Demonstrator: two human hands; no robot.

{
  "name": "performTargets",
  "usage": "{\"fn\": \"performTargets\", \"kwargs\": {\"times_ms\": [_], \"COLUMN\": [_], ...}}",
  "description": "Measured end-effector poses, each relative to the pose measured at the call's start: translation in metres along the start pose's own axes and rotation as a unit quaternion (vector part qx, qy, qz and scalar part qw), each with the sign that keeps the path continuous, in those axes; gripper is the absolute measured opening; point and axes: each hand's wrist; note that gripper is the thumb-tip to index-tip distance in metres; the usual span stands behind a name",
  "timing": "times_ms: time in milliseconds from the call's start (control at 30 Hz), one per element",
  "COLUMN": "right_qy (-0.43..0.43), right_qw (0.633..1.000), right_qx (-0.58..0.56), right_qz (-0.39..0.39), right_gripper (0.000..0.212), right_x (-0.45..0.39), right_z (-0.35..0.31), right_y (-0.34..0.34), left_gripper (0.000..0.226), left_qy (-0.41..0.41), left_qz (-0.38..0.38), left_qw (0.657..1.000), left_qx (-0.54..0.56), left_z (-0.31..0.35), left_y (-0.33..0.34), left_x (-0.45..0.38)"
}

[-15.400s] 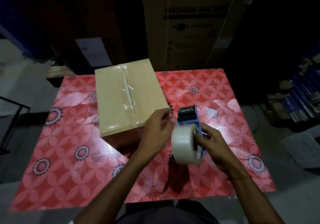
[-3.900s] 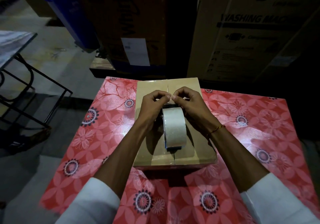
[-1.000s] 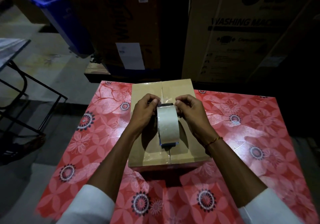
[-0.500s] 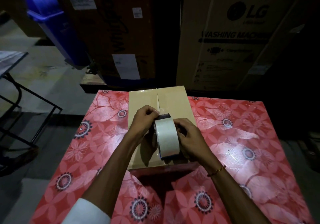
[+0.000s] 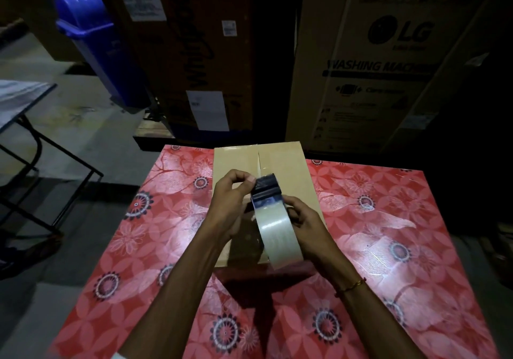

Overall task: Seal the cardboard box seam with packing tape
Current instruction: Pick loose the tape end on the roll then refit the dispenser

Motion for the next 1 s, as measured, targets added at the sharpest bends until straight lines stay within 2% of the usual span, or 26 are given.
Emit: {"fn": "performTargets", "kwargs": {"times_ms": [100,167,200,267,400,500,633,700,800,900,1000], "right_qy": [0.050,0.102,0.124,0.110,0.022,-0.031,-0.061,-0.060,-0.062,-0.059,-0.059], "right_qw": [0.993,0.978,0.971,0.974,0.992,0.996,0.996,0.995,0.992,0.989,0.987], "right_qx": [-0.101,-0.168,-0.191,-0.193,-0.120,-0.083,-0.066,-0.075,-0.081,-0.089,-0.077], "right_qz": [-0.033,-0.070,-0.074,-0.052,-0.025,0.005,0.015,0.036,0.074,0.104,0.131], "right_gripper": [0.031,0.053,0.050,0.011,0.030,0.026,0.027,0.027,0.025,0.024,0.029], "right_x": [0.004,0.005,0.009,0.014,0.025,0.029,0.037,0.042,0.049,0.058,0.066], "right_z": [-0.007,-0.006,-0.010,-0.008,-0.002,0.000,-0.005,-0.007,-0.013,-0.012,-0.012], "right_y": [-0.001,-0.003,-0.003,-0.007,-0.007,-0.006,-0.009,-0.010,-0.011,-0.010,-0.009], "left_gripper": [0.017,0.019,0.020,0.020,0.021,0.008,0.018,0.018,0.013,0.016,0.010], "left_qy": [-0.007,-0.016,-0.017,-0.005,0.044,0.086,0.083,0.144,0.269,0.326,0.329], "left_qz": [-0.021,-0.028,-0.034,-0.042,0.000,0.035,0.035,0.053,0.060,0.003,-0.090], "left_qw": [0.999,0.997,0.996,0.997,0.999,0.996,0.996,0.983,0.944,0.922,0.914], "left_qx": [0.041,0.069,0.075,0.068,0.025,0.003,-0.027,-0.096,-0.184,-0.210,-0.222], "left_z": [0.011,0.016,0.018,0.018,0.009,0.008,0.013,0.016,0.022,0.027,0.025], "left_y": [0.004,0.006,0.007,0.007,0.011,0.013,0.010,0.004,-0.006,-0.012,-0.011], "left_x": [0.012,0.019,0.023,0.029,0.036,0.038,0.040,0.042,0.048,0.058,0.060]}}
Point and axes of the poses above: each hand's wrist, its own x-axis away from the middle knuckle, its own y-axis out of the palm, z = x × y, and after that the axes turned 14 degrees about z, right-handed
